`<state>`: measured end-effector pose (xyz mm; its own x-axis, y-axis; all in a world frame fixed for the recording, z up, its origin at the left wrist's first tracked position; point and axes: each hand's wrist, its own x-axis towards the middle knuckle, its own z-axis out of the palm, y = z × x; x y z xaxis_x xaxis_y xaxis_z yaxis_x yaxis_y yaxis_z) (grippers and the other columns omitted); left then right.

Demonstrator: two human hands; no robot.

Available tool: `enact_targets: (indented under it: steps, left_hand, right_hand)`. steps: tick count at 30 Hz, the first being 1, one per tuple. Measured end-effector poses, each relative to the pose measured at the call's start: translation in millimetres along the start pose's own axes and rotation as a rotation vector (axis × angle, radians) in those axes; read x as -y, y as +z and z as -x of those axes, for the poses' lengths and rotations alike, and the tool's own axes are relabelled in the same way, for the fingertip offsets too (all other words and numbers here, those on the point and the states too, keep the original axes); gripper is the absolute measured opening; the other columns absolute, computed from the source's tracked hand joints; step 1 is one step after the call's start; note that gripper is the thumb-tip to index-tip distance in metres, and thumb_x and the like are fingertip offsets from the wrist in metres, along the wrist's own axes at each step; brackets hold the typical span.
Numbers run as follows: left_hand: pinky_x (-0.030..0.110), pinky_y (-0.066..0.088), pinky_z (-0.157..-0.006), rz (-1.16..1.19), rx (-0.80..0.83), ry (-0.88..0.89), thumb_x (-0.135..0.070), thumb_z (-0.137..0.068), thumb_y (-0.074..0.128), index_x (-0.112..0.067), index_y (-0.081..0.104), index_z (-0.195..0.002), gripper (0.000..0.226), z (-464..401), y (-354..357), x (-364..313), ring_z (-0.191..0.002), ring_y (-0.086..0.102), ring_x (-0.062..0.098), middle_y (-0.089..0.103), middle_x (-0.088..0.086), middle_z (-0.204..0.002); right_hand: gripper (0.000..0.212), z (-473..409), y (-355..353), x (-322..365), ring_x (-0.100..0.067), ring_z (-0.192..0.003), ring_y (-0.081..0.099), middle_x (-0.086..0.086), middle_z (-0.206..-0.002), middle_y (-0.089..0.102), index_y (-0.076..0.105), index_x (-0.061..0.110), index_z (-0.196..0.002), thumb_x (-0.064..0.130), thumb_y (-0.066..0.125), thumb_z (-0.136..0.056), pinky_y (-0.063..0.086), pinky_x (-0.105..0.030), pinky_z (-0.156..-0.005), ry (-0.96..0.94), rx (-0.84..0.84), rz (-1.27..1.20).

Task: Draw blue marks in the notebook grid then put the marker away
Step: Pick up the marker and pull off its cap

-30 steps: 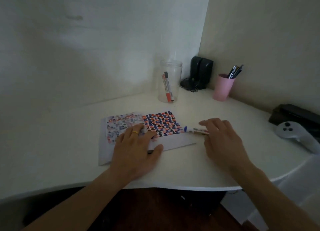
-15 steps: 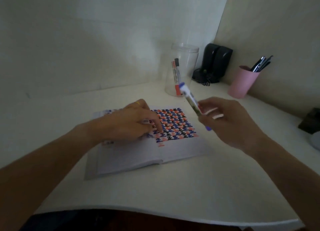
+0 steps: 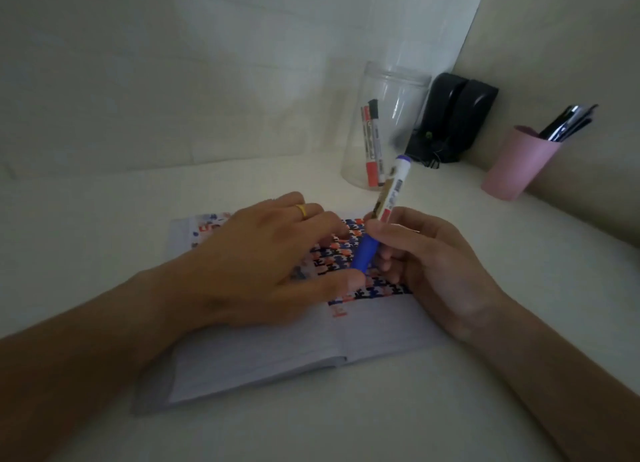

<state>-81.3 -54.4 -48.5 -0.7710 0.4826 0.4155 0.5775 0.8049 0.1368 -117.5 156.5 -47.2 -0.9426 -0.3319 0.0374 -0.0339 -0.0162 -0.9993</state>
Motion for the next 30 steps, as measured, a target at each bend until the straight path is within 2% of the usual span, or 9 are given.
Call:
enact_targets:
  steps: [2,5,7,10,17,22,23,27,30]
  left_hand:
    - [0.028,0.043,-0.071,0.024,-0.086,-0.011,-0.074,-0.086,0.039,-0.029,0.056,-0.119,0.058,-2.0,0.1,-7.5,-0.079,0.054,0.011,0.063,-0.008,-0.092]
    - [0.02,0.037,-0.065,0.033,-0.164,-0.005,-0.06,-0.093,0.045,-0.027,0.057,-0.114,0.041,-6.4,3.3,-11.0,-0.069,0.053,0.007,0.067,-0.007,-0.086]
    - [0.015,0.036,-0.061,0.044,-0.187,0.01,-0.053,-0.096,0.045,-0.024,0.058,-0.114,0.036,-9.2,3.4,-11.6,-0.065,0.052,0.006,0.068,-0.008,-0.085]
    - [0.018,0.043,-0.065,0.121,-0.204,0.005,-0.049,-0.098,0.043,-0.022,0.061,-0.113,0.036,-11.0,3.4,-12.9,-0.067,0.053,0.009,0.068,-0.008,-0.085]
    - [0.017,0.034,-0.053,0.415,-0.08,-0.099,-0.041,-0.102,0.04,-0.032,0.047,-0.081,0.024,-16.4,2.1,-26.9,-0.058,0.051,0.011,0.053,-0.009,-0.059]
    - [0.016,0.03,-0.048,0.918,0.082,-0.255,-0.041,-0.103,0.035,-0.027,0.049,-0.07,0.039,-16.2,-2.9,-25.2,-0.045,0.035,0.006,0.042,-0.012,-0.053]
    - [0.017,0.03,-0.048,0.844,0.08,-0.253,-0.042,-0.103,0.033,-0.027,0.048,-0.07,0.039,-15.8,-2.7,-25.2,-0.045,0.037,0.007,0.043,-0.011,-0.054]
    - [0.028,0.04,-0.056,0.075,-0.061,-0.031,-0.05,-0.101,0.021,-0.029,0.042,-0.085,0.034,-15.1,-1.2,-23.9,-0.055,0.05,0.014,0.05,-0.01,-0.067]
    - [0.029,0.037,-0.05,-0.11,-0.132,0.041,-0.043,-0.101,0.026,-0.022,0.043,-0.09,0.029,-18.8,-0.8,-18.6,-0.049,0.04,0.011,0.04,-0.011,-0.069]
  right_hand:
    - [0.008,1.8,3.3,0.0,-0.02,-0.056,0.054,-0.008,-0.063,0.062,0.071,0.009,-0.084,0.015,0.074,-0.08,0.043,-0.026,-0.05,-0.029,-0.009,-0.014]
    - [0.005,6.8,6.9,2.0,-0.022,-0.058,0.059,-0.014,-0.067,0.066,0.071,0.011,-0.084,0.014,0.073,-0.08,0.047,-0.027,-0.053,-0.091,0.031,-0.043]
    - [0.016,8.6,7.0,3.9,-0.019,-0.06,0.06,-0.014,-0.07,0.067,0.073,0.008,-0.087,0.021,0.073,-0.079,0.05,-0.026,-0.056,-0.121,0.006,-0.043]
    - [0.027,11.0,9.3,6.4,-0.014,-0.056,0.06,-0.009,-0.067,0.069,0.074,0.005,-0.086,0.03,0.073,-0.078,0.05,-0.022,-0.055,-0.167,-0.076,-0.029]
    - [0.025,15.4,13.3,12.9,-0.012,-0.05,0.055,-0.003,-0.056,0.064,0.072,0.01,-0.068,0.033,0.071,-0.079,0.046,-0.019,-0.051,-0.217,-0.137,-0.051]
    - [0.025,14.5,15.3,12.6,-0.012,-0.049,0.054,-0.003,-0.053,0.062,0.071,0.01,-0.065,0.031,0.072,-0.079,0.045,-0.018,-0.05,-0.205,-0.101,-0.126]
    - [0.025,14.7,16.7,12.4,-0.012,-0.048,0.054,-0.003,-0.052,0.062,0.071,0.011,-0.062,0.03,0.071,-0.079,0.045,-0.018,-0.049,-0.194,-0.105,-0.135]
    - [0.028,15.2,22.2,12.2,-0.012,-0.047,0.053,-0.004,-0.052,0.062,0.07,0.012,-0.057,0.029,0.071,-0.079,0.044,-0.018,-0.047,-0.144,-0.153,-0.141]
    - [0.03,14.8,22.7,12.7,-0.012,-0.045,0.054,-0.006,-0.052,0.064,0.07,0.011,-0.058,0.026,0.072,-0.084,0.045,-0.02,-0.046,-0.123,-0.224,-0.168]
